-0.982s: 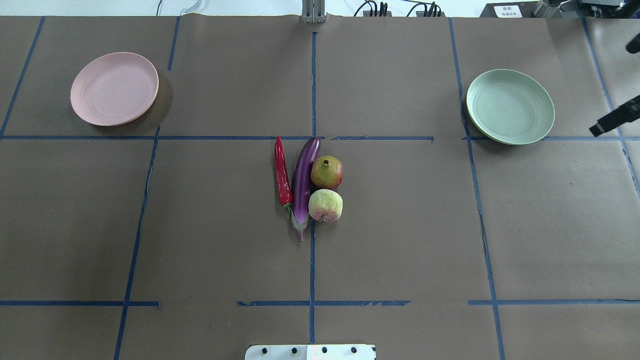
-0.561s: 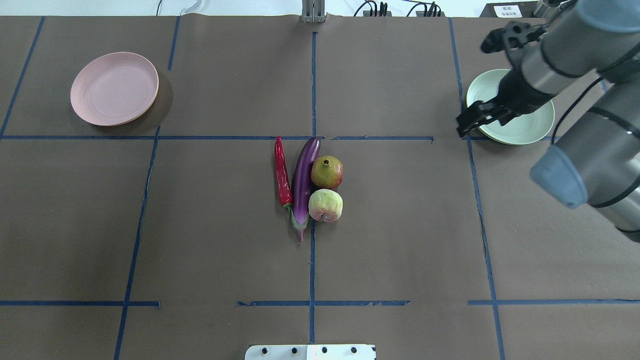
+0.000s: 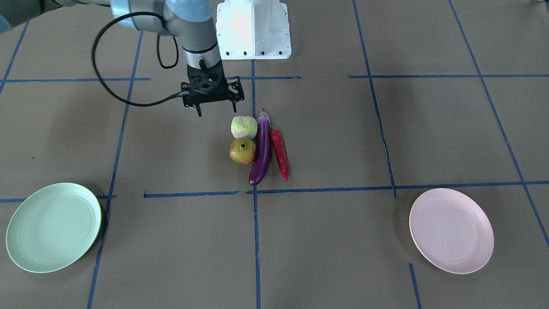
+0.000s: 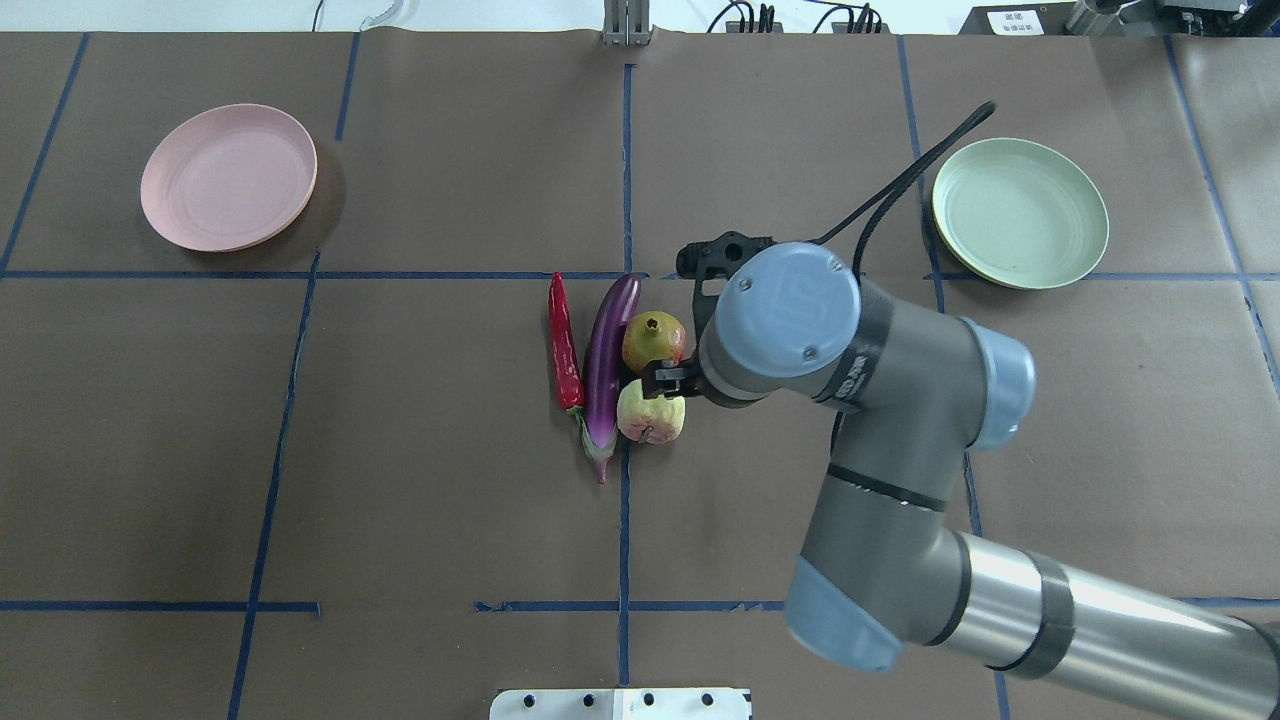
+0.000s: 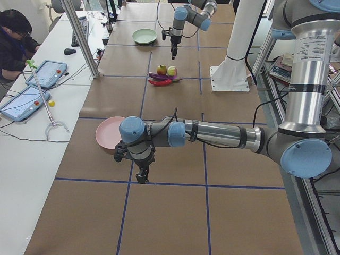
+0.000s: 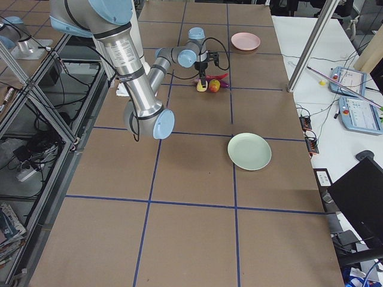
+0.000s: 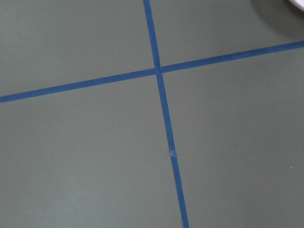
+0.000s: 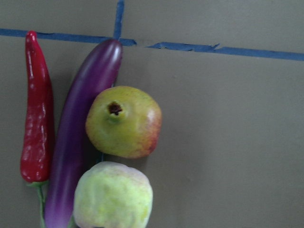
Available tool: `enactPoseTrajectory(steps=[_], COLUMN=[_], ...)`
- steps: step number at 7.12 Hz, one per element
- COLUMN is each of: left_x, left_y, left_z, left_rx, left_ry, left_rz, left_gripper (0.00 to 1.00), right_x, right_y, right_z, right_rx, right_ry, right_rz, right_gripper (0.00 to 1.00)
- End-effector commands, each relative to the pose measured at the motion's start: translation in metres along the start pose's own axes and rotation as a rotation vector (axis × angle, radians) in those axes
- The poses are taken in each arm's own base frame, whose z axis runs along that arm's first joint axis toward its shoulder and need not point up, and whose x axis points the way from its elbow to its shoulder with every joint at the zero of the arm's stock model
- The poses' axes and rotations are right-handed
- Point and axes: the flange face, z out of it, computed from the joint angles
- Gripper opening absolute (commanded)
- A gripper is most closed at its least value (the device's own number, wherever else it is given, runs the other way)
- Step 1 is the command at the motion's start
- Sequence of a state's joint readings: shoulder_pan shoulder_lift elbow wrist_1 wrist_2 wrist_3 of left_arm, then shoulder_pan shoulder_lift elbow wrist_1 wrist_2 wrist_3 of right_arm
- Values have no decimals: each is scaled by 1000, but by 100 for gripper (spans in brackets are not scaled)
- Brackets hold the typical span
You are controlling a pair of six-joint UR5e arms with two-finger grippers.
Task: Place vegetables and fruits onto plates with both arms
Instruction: 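Lower the right gripper onto the pale peach and close on it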
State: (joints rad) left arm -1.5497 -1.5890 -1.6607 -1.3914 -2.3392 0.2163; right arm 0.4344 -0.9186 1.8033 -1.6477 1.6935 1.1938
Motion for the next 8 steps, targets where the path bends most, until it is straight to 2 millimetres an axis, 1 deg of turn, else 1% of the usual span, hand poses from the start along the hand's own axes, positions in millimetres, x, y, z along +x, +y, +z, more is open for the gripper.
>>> enactPoseTrajectory(steps=[1,2,3,4,5,7,8], left_x=[0,0,0,0,0,0,0], left_y=[1,1,1,1,1,1,1], left_z=[0,0,0,0,0,1,1], left_rx=[0,0,0,0,0,-1,-1], left_ry=[2,2,2,3,2,3,4], left_rz=[0,0,0,0,0,-1,-1], left_gripper=[100,100,100,100,100,100,100], right_x=[-48,-47,-51,-57,-58,-56,-57], right_y=[11,11,10,7,6,4,2], right_z=[34,38,42,51,59,66,65], right_rx=[12,9,6,7,3,9,14], right_ry=[51,58,67,85,101,119,117], right_rz=[35,34,24,23,23,19,21], right_gripper=[100,100,100,100,100,99,91])
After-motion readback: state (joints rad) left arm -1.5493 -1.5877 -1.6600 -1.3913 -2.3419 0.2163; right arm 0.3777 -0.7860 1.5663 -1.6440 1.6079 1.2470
